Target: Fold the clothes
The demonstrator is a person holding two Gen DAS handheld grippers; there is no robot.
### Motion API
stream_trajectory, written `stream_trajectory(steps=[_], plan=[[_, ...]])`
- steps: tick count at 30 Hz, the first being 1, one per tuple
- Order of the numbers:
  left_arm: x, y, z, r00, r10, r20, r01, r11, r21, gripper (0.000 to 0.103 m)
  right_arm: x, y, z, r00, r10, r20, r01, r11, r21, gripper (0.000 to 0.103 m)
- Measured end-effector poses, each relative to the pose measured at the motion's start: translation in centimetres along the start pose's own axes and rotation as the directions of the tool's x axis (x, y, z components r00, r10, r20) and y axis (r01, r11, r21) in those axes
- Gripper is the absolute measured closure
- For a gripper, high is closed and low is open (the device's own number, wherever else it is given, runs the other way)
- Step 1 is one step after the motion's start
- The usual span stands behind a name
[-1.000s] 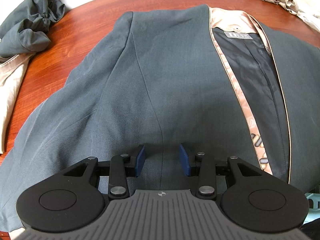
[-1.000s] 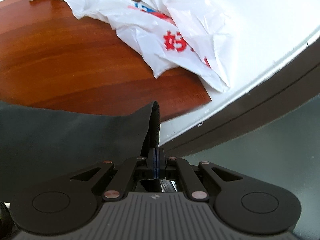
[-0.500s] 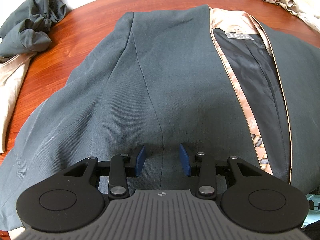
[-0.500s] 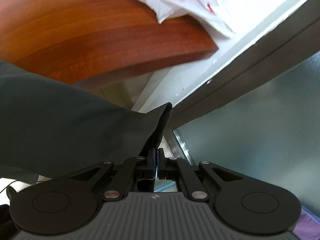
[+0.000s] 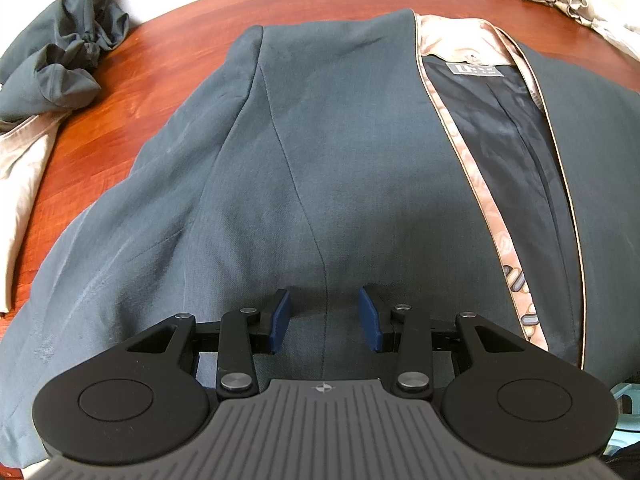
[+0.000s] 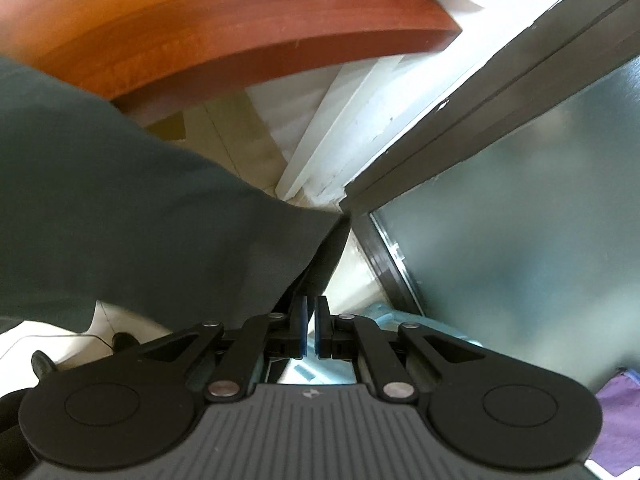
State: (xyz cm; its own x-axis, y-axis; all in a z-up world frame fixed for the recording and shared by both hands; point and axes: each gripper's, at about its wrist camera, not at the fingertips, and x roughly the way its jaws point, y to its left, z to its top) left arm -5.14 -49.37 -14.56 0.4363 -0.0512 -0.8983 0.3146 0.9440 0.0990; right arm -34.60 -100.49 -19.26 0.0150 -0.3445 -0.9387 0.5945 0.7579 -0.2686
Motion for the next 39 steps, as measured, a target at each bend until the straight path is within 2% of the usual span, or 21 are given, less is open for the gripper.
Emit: stream_trajectory(steps=[2,5,9,12,17,23,32,35,37,39], plan=[[0.0,0.0,0.0,1.0,-0.002,-0.001,0.002,1.0,-0.003,0.061,-0.2,0.3,-0.1,1.0,0.007,0.008,-0.007,1.0,0.003,0.101],[0.1,0.1,0.0,1.0,-0.003,-0.001,0.003,1.0,-0.006,0.06,-0.9,0.6,0.3,0.999,0.021,0.031,-0.021,1.0,0.003,0.095],[0.2,0.2,0.1,1.0,0.0,0.0,0.0,1.0,-0.008,0.058,-2.1,1.1,1.0,0.996,0.056,0.076,-0.055,0.998,-0.007,0.077],[0.3,0.3,0.1,1.0,-0.002,-0.001,0.002,1.0,-0.012,0.058,-3.3,2.1,2.3,0.987,0.108,0.122,-0.105,0.994,-0.026,0.071],[0.4,0.4,0.1,1.0,-0.003,-0.003,0.003,1.0,-0.02,0.058,-6.9,6.7,5.1,0.941,0.277,0.194,-0.255,0.958,-0.132,0.059],[0.4,0.5,0.1,1.0,0.0,-0.005,0.0,1.0,-0.031,0.056,-11.3,14.3,7.4,0.884,0.405,0.233,-0.322,0.89,-0.323,0.049],[0.4,0.6,0.0,1.0,0.008,-0.006,-0.008,0.999,-0.049,0.054,-13.4,21.3,10.7,0.839,0.499,0.216,-0.373,0.817,-0.44,0.047],[0.4,0.5,0.2,1.0,0.014,-0.011,-0.015,0.998,-0.058,0.054,-13.7,23.0,11.3,0.824,0.526,0.208,-0.403,0.804,-0.437,0.039],[0.2,0.4,0.4,1.0,0.018,-0.016,-0.019,0.998,-0.064,0.055,-13.5,24.4,12.1,0.821,0.532,0.208,-0.41,0.803,-0.433,0.035],[-0.4,0.5,0.8,1.0,0.021,0.013,-0.02,0.997,-0.072,0.055,-13.2,25.6,12.8,0.821,0.533,0.205,-0.414,0.802,-0.431,0.029]])
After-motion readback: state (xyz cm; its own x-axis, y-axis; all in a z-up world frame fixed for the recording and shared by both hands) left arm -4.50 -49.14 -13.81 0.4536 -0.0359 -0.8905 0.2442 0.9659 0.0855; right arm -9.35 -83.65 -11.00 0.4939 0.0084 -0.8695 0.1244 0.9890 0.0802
